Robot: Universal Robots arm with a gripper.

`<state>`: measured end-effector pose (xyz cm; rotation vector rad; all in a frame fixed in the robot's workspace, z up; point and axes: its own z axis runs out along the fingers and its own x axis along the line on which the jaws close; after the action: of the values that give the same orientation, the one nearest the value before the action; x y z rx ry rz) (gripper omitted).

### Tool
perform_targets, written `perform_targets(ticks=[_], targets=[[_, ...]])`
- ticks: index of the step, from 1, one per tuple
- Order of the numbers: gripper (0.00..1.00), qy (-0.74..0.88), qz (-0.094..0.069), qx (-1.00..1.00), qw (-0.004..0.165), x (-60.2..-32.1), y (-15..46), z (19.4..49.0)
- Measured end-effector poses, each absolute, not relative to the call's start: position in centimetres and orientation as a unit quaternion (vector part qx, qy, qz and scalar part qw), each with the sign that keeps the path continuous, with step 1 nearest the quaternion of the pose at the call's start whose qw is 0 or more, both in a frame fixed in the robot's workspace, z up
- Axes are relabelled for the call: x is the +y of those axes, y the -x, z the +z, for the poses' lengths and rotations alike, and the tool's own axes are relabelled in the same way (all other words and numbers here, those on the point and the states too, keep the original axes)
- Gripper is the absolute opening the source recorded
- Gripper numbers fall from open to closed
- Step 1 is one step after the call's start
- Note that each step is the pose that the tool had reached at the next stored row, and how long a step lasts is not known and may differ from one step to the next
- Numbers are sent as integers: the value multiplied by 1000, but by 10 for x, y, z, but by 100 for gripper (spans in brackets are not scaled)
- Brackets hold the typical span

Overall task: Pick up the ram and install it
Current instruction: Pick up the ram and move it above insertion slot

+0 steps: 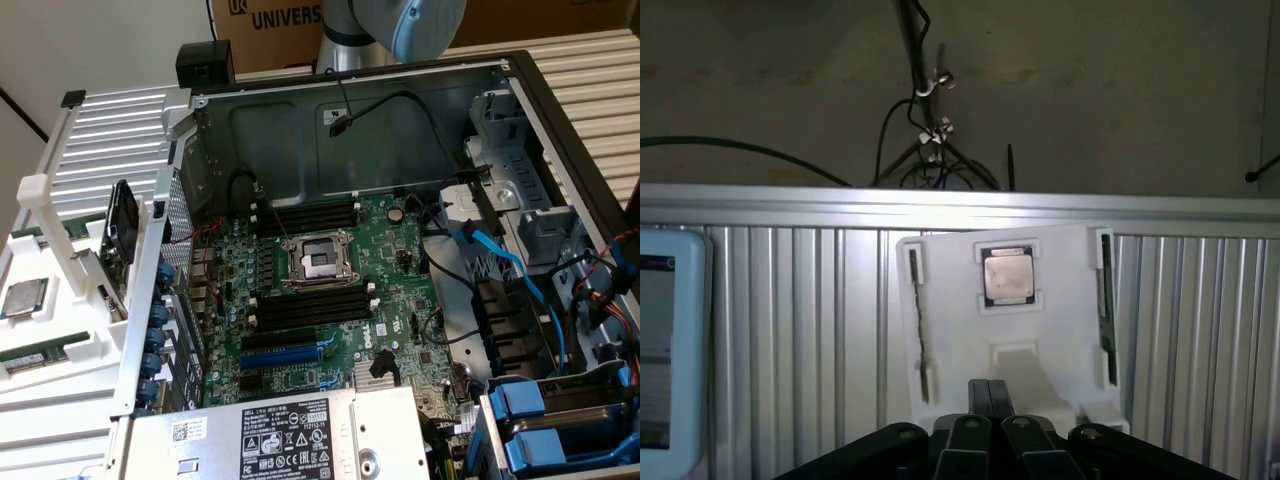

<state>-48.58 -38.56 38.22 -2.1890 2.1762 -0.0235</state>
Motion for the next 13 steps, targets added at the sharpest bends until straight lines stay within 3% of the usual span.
perform_targets(ticks=[13], targets=[[11,709,-8,705,27,-394,485,376]])
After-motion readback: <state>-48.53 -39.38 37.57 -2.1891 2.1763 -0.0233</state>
